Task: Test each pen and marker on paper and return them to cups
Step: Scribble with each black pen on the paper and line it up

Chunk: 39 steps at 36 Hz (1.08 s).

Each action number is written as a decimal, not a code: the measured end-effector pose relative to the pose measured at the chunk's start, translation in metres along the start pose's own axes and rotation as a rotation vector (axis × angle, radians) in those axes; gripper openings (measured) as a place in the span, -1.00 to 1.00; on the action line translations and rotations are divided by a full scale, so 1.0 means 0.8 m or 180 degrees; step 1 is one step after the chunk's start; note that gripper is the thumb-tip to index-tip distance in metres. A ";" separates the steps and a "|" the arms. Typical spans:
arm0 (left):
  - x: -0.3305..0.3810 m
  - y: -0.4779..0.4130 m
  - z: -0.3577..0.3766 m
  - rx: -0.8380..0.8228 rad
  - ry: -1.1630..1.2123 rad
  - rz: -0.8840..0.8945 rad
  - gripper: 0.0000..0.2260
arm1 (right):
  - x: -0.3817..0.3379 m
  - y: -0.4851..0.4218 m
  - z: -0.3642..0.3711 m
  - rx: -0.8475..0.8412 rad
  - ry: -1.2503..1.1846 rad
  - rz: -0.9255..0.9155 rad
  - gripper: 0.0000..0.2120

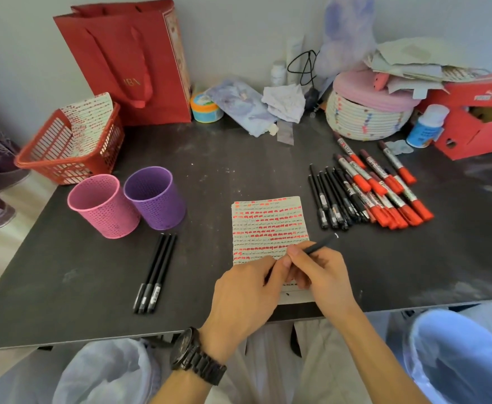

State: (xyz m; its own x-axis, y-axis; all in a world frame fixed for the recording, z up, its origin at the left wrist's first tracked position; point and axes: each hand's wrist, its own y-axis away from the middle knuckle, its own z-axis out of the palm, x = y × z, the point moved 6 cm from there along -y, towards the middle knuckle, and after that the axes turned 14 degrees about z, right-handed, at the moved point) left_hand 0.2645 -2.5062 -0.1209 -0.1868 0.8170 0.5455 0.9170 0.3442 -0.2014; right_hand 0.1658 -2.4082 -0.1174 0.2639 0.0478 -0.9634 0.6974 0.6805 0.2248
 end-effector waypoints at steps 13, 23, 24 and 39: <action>0.008 -0.002 -0.009 -0.0091 0.0135 0.0035 -0.48 | 0.001 0.000 0.002 -0.0007 -0.0125 0.0040 -0.72; -0.003 -0.007 0.000 -0.0472 0.0803 -0.0715 -0.32 | 0.010 -0.004 -0.005 0.0008 -0.0331 0.0037 -0.67; -0.003 -0.008 -0.001 -0.0477 0.0908 -0.0758 -0.29 | 0.011 -0.006 -0.006 0.0017 -0.0400 0.0050 -0.68; -0.045 0.031 -0.047 0.0235 0.0001 0.0038 -0.68 | 0.018 -0.012 -0.014 0.0245 -0.0756 0.0009 -0.74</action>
State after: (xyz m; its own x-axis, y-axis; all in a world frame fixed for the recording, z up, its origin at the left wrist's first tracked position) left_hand 0.3070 -2.5447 -0.1145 -0.1761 0.8211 0.5429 0.8907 0.3678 -0.2673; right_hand 0.1555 -2.4055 -0.1349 0.4087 -0.1299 -0.9034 0.7428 0.6225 0.2466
